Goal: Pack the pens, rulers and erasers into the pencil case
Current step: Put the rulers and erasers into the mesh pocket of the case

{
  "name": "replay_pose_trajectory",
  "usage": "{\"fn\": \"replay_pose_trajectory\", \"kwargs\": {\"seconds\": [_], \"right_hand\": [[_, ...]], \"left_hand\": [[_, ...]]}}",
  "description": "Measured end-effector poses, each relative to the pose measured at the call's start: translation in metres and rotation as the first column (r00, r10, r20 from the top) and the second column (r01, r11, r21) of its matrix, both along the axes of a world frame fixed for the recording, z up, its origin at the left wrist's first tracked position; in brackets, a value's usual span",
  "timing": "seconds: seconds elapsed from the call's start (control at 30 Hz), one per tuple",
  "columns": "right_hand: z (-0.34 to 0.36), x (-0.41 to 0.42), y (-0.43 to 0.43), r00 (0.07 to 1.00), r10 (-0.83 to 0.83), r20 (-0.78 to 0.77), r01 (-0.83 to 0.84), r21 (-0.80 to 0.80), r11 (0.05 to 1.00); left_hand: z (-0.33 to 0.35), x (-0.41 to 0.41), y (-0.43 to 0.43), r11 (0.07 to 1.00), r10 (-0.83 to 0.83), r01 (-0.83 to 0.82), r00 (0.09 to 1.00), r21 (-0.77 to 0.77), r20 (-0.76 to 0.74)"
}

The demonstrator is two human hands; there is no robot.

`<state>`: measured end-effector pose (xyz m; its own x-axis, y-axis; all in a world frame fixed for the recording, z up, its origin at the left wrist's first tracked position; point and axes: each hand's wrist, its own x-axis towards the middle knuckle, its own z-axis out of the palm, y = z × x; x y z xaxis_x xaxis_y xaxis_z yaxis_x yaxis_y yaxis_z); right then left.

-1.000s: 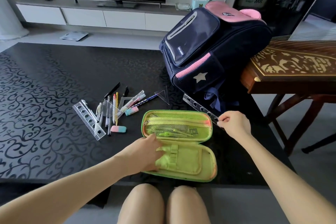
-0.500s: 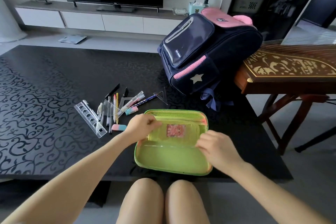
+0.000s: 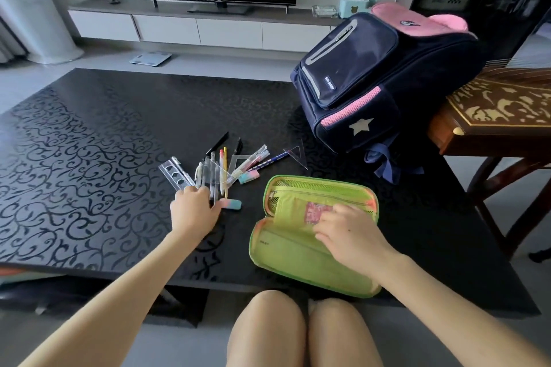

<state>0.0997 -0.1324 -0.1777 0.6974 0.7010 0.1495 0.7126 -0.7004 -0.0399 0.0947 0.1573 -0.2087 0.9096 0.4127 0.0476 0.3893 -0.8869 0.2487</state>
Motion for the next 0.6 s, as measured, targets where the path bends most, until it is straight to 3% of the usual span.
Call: {"fn": "replay_pose_trajectory", "kwargs": {"seconds": [0.07,0.27,0.4,0.5,0.6], "right_hand": [[0.0,0.004,0.01,1.0,-0.007,0.025,0.006,0.024,1.0],[-0.006,0.002,0.027,0.999,0.013,0.043,-0.016,0.062,0.998],[-0.005,-0.003,0.028,0.999,0.012,0.036,-0.014,0.045,0.999],[0.001,-0.007,0.03,0.999,0.007,0.04,-0.01,0.083,0.996],[0.01,-0.009,0.031,0.994,-0.029,0.109,0.008,0.188,0.982]], "left_hand": [[-0.006,-0.003,0.015,0.998,-0.008,0.016,0.99,0.055,-0.138],[-0.005,-0.017,0.033,0.972,-0.201,0.219,0.963,0.081,-0.181],[0.01,-0.03,0.048,0.994,-0.008,0.005,1.0,-0.106,-0.024],[0.029,-0.037,0.061,0.968,0.154,-0.123,0.98,-0.218,0.128],[0.051,-0.046,0.064,0.947,0.176,-0.093,0.951,-0.307,0.255]]}}
